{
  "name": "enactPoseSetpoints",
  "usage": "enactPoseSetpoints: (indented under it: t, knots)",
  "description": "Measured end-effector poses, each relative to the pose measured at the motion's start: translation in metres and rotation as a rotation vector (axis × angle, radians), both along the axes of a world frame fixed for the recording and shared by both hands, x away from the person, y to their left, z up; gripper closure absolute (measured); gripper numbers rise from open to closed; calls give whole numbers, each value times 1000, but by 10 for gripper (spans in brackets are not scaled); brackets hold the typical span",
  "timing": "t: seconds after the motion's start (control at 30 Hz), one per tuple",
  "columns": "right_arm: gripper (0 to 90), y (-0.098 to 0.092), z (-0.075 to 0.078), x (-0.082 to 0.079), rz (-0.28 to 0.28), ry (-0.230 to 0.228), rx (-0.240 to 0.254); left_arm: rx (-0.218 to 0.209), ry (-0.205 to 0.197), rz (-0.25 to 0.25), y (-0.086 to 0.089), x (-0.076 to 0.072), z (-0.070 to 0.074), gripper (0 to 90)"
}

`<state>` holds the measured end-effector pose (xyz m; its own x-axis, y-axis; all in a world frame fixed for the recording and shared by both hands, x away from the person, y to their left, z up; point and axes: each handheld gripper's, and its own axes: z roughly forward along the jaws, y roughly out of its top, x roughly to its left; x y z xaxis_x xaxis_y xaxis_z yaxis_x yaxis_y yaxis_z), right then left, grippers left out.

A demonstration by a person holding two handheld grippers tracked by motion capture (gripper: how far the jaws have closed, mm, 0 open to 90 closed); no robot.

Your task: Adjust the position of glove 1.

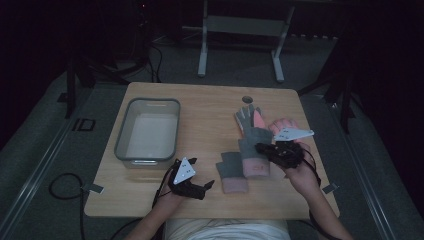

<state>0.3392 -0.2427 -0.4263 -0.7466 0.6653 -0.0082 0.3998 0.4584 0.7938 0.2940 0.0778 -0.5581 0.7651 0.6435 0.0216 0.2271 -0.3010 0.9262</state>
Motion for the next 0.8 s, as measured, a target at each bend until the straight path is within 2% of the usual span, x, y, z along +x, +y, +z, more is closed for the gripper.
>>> enactPoseSetpoints:
  t: [0.1,0.17,0.27,0.43,0.57,0.63,0.8]
  knots:
    - [859,9,-4,1,18,9,-6,3,-3,-1,0,0,0,11]
    - [859,21,-13,1,43,35,-3,1,-2,-1,0,0,0,11]
    - [859,28,-20,2,58,54,-3,-3,0,0,0,0,0,11]
    - [859,43,-42,4,96,105,-32,2,-4,-2,0,0,0,11]
    - [858,47,-54,4,107,136,-32,5,-3,-3,0,0,0,11]
    - [858,48,-57,4,103,139,-36,6,-4,-3,0,0,0,11]
    - [857,51,-75,7,82,163,-56,12,-6,-5,-1,-1,0,11]
